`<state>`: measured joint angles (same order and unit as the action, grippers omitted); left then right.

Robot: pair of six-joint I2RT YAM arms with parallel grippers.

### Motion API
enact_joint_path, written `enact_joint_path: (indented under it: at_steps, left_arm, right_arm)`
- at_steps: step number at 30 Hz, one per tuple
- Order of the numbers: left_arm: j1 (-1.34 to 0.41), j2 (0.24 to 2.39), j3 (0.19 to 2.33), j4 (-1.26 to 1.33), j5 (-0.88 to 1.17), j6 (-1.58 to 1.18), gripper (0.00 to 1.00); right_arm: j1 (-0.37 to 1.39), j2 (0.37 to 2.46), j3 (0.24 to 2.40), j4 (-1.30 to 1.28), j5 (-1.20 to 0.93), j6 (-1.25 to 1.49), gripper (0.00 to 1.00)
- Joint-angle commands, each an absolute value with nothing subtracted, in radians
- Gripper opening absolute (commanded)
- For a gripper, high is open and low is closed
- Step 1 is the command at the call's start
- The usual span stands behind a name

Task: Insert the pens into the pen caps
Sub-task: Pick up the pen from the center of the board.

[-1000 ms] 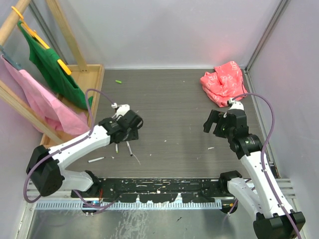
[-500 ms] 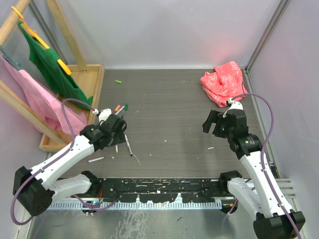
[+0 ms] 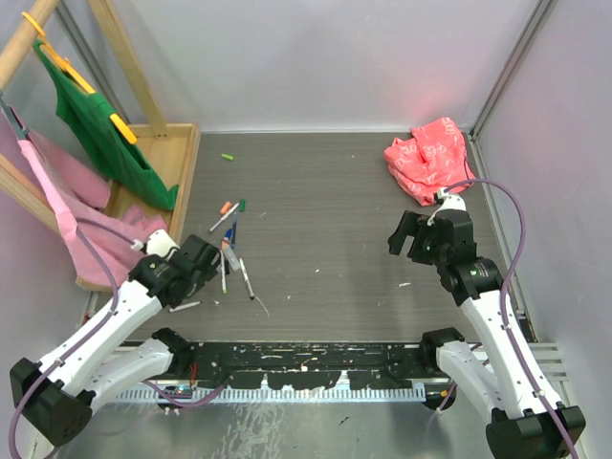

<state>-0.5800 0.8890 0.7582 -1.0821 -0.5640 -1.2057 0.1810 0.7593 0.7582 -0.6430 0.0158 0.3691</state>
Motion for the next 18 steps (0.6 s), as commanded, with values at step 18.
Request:
enact_joint_path:
  at_steps: [18]
  left_arm:
    - [-0.43,0.906,0.693,-1.271,-0.644,-1.697,0.76]
  right_arm:
    - [0.178,0.72,0.769,-0.591,0.012,0.359,0.94]
